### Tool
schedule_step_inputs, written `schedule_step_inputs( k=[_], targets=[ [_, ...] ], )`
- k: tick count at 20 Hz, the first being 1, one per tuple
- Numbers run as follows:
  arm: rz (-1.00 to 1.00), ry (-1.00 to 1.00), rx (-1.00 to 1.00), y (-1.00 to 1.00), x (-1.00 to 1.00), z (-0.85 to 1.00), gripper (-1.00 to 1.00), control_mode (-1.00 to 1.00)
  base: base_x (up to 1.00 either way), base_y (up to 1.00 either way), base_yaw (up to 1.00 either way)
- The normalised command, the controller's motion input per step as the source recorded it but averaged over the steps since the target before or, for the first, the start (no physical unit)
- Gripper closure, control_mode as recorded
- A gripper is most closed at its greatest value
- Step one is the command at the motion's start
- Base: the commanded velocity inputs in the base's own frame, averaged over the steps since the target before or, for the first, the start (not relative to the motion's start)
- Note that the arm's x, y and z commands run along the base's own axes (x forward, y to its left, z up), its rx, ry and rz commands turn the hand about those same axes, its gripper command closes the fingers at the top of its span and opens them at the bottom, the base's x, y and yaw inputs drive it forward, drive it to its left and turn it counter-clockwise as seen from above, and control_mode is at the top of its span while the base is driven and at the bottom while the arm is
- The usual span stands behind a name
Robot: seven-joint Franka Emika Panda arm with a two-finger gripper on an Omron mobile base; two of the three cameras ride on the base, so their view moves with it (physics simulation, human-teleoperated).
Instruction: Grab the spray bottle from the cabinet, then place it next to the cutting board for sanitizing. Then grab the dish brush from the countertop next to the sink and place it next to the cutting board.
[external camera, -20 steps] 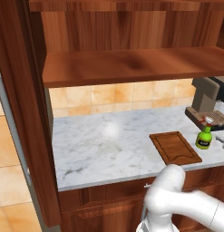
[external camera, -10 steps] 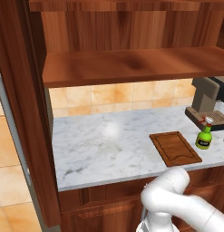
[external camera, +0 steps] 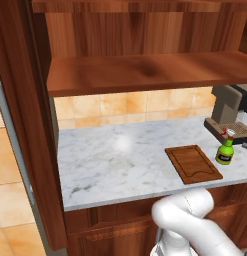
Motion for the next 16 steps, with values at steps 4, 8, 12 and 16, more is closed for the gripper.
schedule_step_inputs(
  k=[4, 8, 12, 16],
  targets=[
    [-0.15, 0.21, -0.01, 0.65, -0.32, 0.86, -1.00, -1.00, 0.00, 0.00, 0.00],
    [-0.17, 0.23, -0.05, 0.64, -0.48, 0.68, -1.00, -1.00, 0.00, 0.00, 0.00],
    [-0.19, 0.13, -0.06, 0.89, -0.34, 0.23, -1.00, -1.00, 0.00, 0.00, 0.00],
    [-0.18, 0.03, -0.02, 0.99, -0.09, -0.05, -1.00, -1.00, 0.00, 0.00, 0.00]
  ],
)
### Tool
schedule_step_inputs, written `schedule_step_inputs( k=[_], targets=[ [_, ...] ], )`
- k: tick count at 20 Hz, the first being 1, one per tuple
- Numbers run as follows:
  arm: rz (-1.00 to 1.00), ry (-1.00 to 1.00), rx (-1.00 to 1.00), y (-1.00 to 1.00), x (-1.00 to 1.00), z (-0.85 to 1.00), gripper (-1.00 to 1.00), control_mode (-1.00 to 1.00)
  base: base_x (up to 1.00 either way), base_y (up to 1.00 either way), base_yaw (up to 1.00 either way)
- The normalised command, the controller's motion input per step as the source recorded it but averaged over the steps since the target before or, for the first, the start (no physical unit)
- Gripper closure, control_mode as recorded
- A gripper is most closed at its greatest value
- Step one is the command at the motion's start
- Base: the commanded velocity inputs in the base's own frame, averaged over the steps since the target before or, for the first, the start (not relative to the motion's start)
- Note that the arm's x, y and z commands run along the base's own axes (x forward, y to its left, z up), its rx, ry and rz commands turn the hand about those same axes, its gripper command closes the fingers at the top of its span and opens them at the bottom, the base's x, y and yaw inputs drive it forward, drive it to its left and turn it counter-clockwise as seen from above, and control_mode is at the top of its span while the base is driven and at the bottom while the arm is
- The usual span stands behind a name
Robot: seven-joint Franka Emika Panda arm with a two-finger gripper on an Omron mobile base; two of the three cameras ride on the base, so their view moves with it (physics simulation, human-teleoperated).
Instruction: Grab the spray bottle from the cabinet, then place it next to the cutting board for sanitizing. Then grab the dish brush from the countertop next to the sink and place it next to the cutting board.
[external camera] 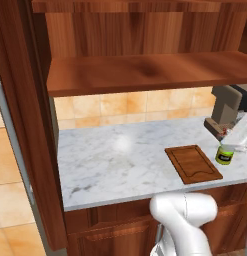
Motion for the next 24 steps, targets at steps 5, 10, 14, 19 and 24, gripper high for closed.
schedule_step_inputs(
  k=[5, 10, 14, 19, 24],
  targets=[
    [-0.15, 0.01, 0.00, 0.64, 0.00, -0.01, -1.00, -1.00, 0.00, 0.00, 0.00],
    [-0.15, 0.00, 0.00, 0.40, -0.10, 0.00, -1.00, -1.00, 0.00, 0.00, 0.00],
    [-0.19, 0.00, 0.01, 0.18, -0.48, 0.23, -1.00, -1.00, 0.00, 0.00, 0.00],
    [-0.18, 0.01, 0.02, 0.23, -0.33, 0.13, -1.00, -1.00, 0.00, 0.00, 0.00],
    [-0.13, 0.00, 0.00, 0.22, -0.08, 0.00, -1.00, -1.00, 0.00, 0.00, 0.00]
  ],
)
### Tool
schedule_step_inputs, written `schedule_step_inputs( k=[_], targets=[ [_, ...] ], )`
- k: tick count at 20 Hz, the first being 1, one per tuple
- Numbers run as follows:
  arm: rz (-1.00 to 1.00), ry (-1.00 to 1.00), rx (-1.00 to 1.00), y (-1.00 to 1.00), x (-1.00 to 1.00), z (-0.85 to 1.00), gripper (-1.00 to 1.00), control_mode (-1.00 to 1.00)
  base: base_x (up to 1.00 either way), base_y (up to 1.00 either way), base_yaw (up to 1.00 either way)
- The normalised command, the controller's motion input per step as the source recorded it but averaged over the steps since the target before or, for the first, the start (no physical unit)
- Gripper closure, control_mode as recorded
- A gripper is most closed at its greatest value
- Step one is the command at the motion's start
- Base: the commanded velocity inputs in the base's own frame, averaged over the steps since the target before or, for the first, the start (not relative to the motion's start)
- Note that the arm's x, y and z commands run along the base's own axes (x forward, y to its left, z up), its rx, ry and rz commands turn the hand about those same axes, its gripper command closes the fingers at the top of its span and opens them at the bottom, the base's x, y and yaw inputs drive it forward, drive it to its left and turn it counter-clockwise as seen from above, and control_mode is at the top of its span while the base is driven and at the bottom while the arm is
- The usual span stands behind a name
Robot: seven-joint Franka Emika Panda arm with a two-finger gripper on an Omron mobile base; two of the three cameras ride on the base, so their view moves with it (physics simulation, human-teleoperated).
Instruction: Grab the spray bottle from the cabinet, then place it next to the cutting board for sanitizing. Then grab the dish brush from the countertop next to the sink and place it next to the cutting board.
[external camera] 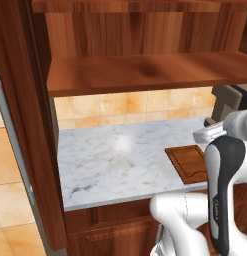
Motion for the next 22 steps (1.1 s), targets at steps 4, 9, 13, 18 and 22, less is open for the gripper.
schedule_step_inputs(
  k=[4, 9, 13, 18, 22],
  targets=[
    [-0.08, 0.00, 0.01, 0.16, -0.27, 0.00, -1.00, -1.00, 0.00, 0.00, 0.00],
    [-0.06, 0.00, 0.05, 0.03, -0.34, -0.04, -1.00, -1.00, 0.00, 0.00, 0.00],
    [-0.01, 0.00, 0.09, 0.00, -0.45, -0.04, -1.00, -1.00, 0.00, 0.00, 0.00],
    [0.00, 0.00, 0.03, 0.00, -0.19, 0.00, -1.00, 1.00, -0.80, -0.01, -0.08],
    [0.00, 0.00, 0.00, 0.00, 0.00, 0.00, -1.00, 1.00, -1.00, 0.00, -0.13]
  ],
)
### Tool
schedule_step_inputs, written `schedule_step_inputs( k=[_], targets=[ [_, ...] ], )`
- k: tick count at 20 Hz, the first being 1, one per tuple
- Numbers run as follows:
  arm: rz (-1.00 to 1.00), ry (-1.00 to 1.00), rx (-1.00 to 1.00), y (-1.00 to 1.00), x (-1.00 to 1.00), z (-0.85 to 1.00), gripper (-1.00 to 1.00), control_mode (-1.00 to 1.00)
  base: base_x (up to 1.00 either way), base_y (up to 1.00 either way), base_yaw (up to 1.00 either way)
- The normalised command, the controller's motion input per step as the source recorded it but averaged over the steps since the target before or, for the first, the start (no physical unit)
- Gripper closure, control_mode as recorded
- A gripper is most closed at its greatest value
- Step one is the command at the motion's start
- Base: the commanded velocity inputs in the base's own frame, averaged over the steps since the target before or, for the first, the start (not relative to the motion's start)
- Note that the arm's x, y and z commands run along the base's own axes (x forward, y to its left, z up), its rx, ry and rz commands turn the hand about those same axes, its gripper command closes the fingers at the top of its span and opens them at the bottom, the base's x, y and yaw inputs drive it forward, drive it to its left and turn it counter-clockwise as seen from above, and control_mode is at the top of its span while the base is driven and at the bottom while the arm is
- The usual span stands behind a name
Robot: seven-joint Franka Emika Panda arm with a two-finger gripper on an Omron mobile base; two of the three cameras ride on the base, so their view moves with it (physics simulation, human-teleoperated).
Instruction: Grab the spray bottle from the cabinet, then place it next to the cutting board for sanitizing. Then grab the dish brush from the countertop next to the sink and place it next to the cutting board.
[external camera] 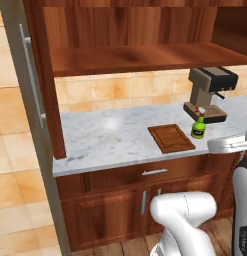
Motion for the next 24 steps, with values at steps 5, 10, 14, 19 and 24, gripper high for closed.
schedule_step_inputs(
  k=[5, 10, 14, 19, 24],
  targets=[
    [0.00, 0.00, 0.00, 0.00, 0.00, 0.00, -1.00, 1.00, -0.97, 0.02, -0.13],
    [0.00, 0.00, 0.00, 0.00, 0.00, 0.00, -1.00, 1.00, -0.33, 0.47, -0.40],
    [0.00, 0.00, 0.00, 0.00, 0.00, 0.00, -1.00, 1.00, 0.02, 0.37, -0.91],
    [0.00, 0.00, 0.00, 0.00, 0.00, 0.00, -1.00, 1.00, 0.00, 0.00, -1.00],
    [0.00, 0.00, 0.00, 0.00, 0.00, 0.00, -1.00, 1.00, 0.00, 0.00, -1.00]
  ],
)
